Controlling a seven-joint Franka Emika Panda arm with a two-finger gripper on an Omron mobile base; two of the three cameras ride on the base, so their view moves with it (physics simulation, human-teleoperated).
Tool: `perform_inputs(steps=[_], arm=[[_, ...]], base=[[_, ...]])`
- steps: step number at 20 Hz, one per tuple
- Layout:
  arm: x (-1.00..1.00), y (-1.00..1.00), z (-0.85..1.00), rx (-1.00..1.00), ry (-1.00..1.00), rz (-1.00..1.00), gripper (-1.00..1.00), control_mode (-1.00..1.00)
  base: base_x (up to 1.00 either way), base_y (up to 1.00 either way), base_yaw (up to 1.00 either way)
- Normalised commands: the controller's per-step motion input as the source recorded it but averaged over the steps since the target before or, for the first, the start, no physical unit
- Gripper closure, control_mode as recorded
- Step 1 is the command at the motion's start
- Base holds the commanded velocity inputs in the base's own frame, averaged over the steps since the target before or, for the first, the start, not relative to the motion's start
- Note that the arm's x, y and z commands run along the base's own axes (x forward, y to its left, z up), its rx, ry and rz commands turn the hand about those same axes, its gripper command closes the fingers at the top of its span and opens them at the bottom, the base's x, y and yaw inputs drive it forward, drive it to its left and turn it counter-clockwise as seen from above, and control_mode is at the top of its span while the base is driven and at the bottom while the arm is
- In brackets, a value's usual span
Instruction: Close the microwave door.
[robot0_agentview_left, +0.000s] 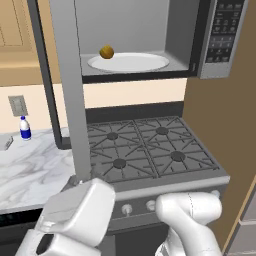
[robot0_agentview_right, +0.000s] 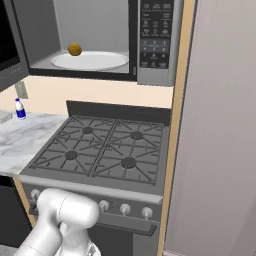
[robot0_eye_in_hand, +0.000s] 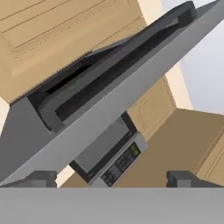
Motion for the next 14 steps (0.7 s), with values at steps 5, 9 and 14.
perform_inputs(steps=[5, 9, 14], arm=[[0.78, 0.13, -0.25, -0.09, 0.0, 0.0, -1.0, -1.0], [0.76, 0.09, -0.21, -0.03, -0.04, 0.0, -1.0, -1.0], [0.54, 0.28, -0.01, -0.09, -0.07, 0.0, -1.0, -1.0]], base=[[0.0, 0.0, 0.0], [0.0, 0.0, 0.0], [0.0, 0.0, 0.0]])
